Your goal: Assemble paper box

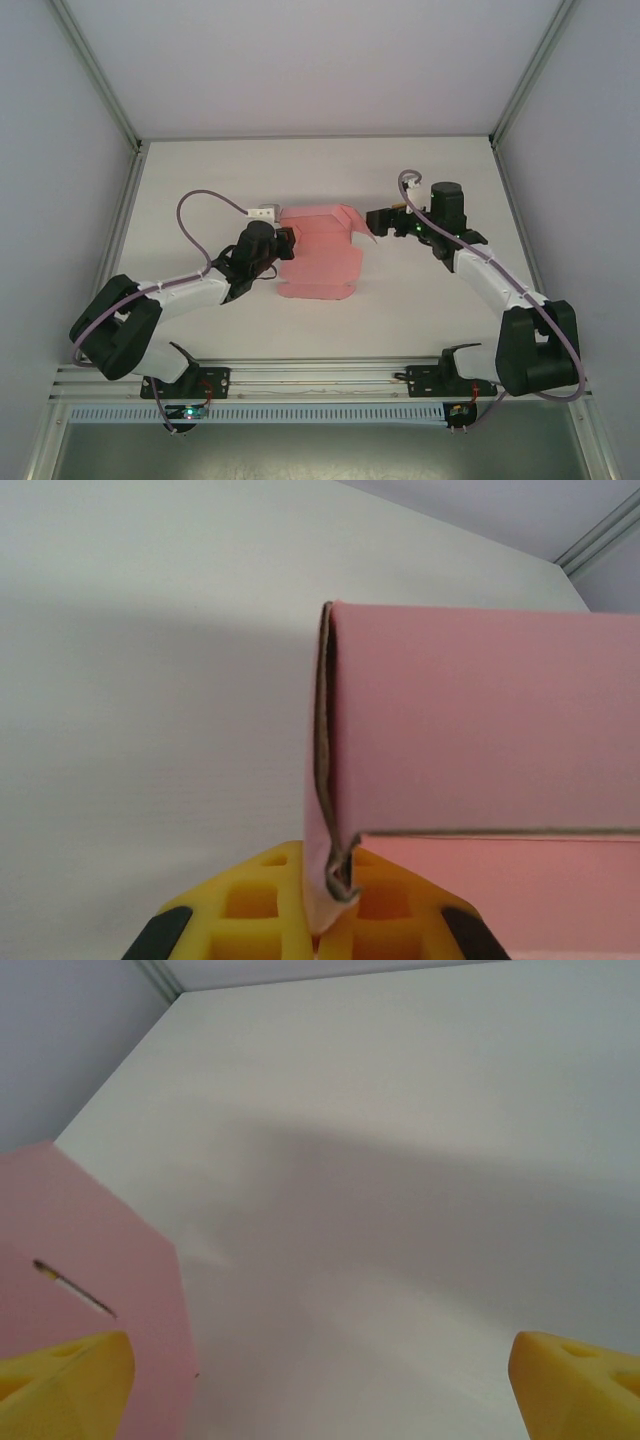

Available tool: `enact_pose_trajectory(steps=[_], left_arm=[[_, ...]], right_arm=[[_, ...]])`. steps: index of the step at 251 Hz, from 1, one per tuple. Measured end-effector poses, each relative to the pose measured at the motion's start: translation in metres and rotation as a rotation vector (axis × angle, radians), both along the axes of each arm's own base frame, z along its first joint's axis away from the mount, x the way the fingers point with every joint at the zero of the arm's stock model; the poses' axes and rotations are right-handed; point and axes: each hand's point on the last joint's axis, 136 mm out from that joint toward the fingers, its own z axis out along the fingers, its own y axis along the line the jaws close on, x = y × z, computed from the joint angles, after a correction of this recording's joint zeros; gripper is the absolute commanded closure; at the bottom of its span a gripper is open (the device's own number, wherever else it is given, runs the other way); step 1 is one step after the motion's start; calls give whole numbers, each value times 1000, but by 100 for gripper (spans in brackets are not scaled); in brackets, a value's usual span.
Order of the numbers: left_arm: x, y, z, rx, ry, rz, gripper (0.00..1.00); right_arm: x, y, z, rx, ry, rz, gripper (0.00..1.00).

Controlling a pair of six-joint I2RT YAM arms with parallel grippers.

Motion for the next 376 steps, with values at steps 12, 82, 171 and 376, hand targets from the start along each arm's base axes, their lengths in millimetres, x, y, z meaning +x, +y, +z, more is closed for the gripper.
enact_pose_trajectory(steps=[12,82,171,376], left_arm=[[1,-1,0,0,0,0,100],[6,-5,1,1,4,-3,100],[5,-4,-6,16,25,-3,100],[4,-8,-11,21,50,-23,100]], right_arm=[[-4,4,2,-2,-12,20,7],[-28,27,0,-15,-43,127,16],[-39,48,-5,-54,-84,223,28],[-36,72,-7,-177,-175,249,55]])
